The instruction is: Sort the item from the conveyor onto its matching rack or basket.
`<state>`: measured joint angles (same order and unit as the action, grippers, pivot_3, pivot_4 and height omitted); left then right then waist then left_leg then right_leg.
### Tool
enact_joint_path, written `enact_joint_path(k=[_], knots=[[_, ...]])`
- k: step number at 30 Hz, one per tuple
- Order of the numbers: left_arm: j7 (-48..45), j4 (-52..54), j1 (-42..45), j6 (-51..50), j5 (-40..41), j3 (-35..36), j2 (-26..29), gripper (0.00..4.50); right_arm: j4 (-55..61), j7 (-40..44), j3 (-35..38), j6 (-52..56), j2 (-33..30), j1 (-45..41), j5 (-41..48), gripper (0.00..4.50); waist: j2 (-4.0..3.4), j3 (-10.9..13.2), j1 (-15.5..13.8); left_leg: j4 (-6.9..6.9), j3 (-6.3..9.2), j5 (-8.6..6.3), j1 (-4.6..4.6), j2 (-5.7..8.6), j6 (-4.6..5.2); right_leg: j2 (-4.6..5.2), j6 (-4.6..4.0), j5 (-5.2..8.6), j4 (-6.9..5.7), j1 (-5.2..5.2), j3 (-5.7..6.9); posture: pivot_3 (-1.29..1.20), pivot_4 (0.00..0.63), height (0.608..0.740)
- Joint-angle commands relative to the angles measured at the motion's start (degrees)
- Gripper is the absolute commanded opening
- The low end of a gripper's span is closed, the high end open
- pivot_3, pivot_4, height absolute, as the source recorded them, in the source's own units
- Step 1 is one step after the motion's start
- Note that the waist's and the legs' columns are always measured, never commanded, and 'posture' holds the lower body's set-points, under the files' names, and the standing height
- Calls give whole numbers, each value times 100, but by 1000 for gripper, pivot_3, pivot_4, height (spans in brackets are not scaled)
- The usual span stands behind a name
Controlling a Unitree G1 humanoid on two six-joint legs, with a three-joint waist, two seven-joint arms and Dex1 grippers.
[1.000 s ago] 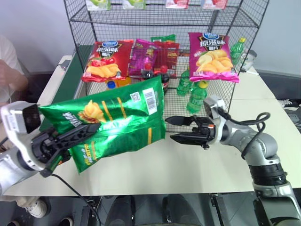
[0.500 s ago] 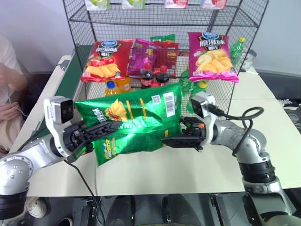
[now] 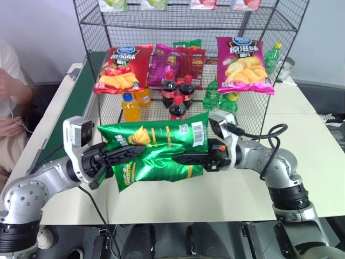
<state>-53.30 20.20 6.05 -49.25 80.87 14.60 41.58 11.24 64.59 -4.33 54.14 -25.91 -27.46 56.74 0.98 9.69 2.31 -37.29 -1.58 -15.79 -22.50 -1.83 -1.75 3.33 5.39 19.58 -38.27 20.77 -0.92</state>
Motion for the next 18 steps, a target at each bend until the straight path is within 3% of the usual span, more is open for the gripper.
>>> enact_joint_path(k=[1, 3, 9, 13, 18], knots=[[5, -128, 77, -36, -75, 215, 86, 555, 131, 49, -7, -183, 5, -41, -110, 0, 0, 0, -1, 1, 0, 0, 0, 0, 0, 0, 0, 0, 0, 0, 0, 0, 150, 739], [-45, -192, 32, 183, -417, 313, 94, 1326, 180, -24, 58, -380, -26, -42, -298, 0, 0, 0, 3, 1, 0, 0, 0, 0, 0, 1, 0, 0, 1, 1, 0, 0, 150, 739], [-208, -356, -312, 894, -1252, 868, 42, 4436, 813, -291, 128, -1606, -432, 93, -1461, 0, -1, 1, -2, 12, -2, 0, -9, 0, 0, 3, 0, 0, 8, 14, -1, 0, 150, 739], [-232, -442, -589, 1271, -1682, 1168, -3, 4436, 1136, -393, 155, -3669, -775, 183, -3004, 0, -1, 1, -13, 12, -3, 0, -23, 3, 0, 7, 0, 0, 16, 23, 0, 0, 150, 739], [-44, -598, -492, 1642, -1948, 1378, -203, 4436, 1078, -1284, 336, -5709, -751, -112, -4592, 0, 0, 0, -13, 10, -4, 2, -38, 3, -4, 8, 1, -1, 9, 39, 1, 0, 150, 739]])
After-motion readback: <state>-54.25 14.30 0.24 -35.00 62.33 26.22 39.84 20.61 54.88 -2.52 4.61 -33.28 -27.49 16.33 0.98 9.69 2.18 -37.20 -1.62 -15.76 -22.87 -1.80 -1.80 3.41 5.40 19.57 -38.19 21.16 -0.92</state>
